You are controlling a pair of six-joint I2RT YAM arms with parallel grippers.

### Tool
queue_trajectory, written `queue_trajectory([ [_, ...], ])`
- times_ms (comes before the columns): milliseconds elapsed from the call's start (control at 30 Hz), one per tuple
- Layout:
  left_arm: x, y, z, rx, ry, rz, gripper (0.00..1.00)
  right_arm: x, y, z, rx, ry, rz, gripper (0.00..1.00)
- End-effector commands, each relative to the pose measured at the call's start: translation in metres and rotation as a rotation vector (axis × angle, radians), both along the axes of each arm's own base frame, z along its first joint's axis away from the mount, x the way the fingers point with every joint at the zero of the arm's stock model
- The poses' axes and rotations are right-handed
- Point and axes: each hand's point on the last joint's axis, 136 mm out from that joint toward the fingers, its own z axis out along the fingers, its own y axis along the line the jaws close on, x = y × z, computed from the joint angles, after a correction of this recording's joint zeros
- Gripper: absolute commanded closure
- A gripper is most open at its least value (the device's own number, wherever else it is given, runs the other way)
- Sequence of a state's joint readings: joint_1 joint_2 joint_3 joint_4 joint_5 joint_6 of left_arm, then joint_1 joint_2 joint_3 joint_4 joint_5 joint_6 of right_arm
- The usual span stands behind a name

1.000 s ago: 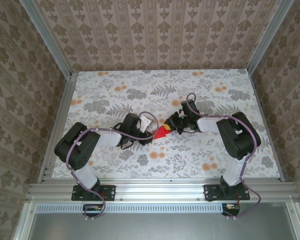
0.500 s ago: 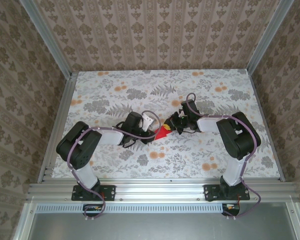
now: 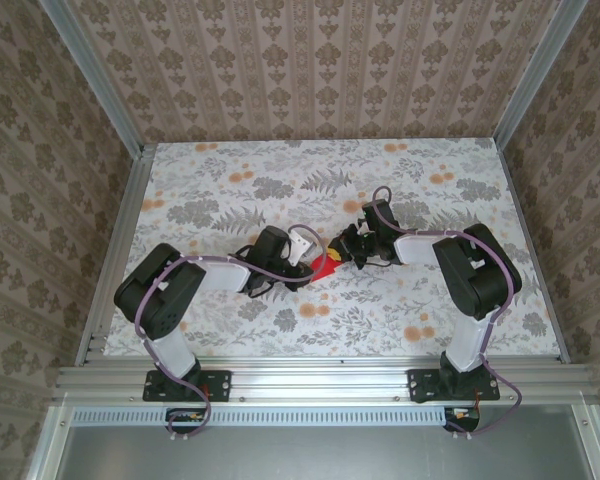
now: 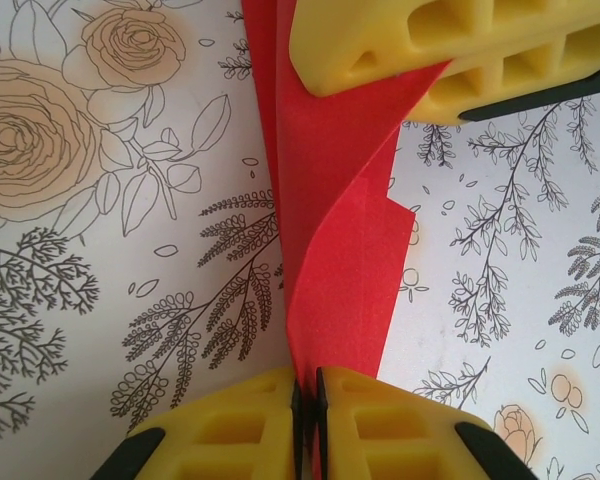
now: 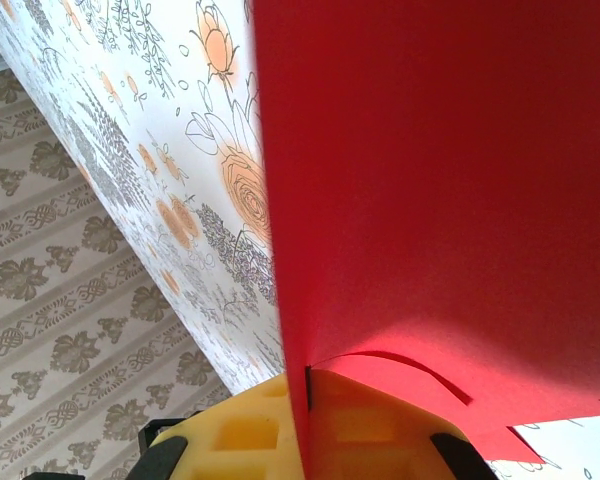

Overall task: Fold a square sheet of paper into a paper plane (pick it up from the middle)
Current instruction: Fold the wing for the fifth time at the center of the table.

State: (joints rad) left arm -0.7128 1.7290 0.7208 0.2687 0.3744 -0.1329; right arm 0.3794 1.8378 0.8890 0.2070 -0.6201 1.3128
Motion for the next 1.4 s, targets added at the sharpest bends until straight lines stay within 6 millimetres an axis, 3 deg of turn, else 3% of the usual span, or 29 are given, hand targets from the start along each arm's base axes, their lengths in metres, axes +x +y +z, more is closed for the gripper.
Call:
queue_trajectory([
  [0, -0.002, 0.001, -0.007, 0.030, -0.002, -0.018, 0.86, -0.002, -0.002, -0.003, 0.011, 0.018, -0.004, 0.99],
  [367, -0.006, 0.000, -0.005, 0.010, 0.015, -0.026, 0.84, -0.002, -0.008, -0.007, -0.006, 0.025, -0.018, 0.99],
  [600, -0.004, 0.002, -0.007, 0.033, -0.014, -0.019, 0.96, -0.001, -0.009, -0.007, -0.010, 0.020, -0.018, 0.99],
  [1000, -0.004, 0.004, -0.015, 0.318, -0.294, -0.052, 1.00, -0.007, -0.021, 0.000, -0.063, -0.020, 0.006, 0.84],
  [1200, -0.006, 0.002, -0.016, 0.407, -0.414, -0.069, 1.00, -0.008, -0.021, 0.016, -0.048, -0.070, 0.017, 0.67],
  [1367, -0.007, -0.001, -0.018, 0.455, -0.475, -0.084, 1.00, -0.018, -0.016, 0.008, -0.094, -0.045, 0.054, 0.61],
])
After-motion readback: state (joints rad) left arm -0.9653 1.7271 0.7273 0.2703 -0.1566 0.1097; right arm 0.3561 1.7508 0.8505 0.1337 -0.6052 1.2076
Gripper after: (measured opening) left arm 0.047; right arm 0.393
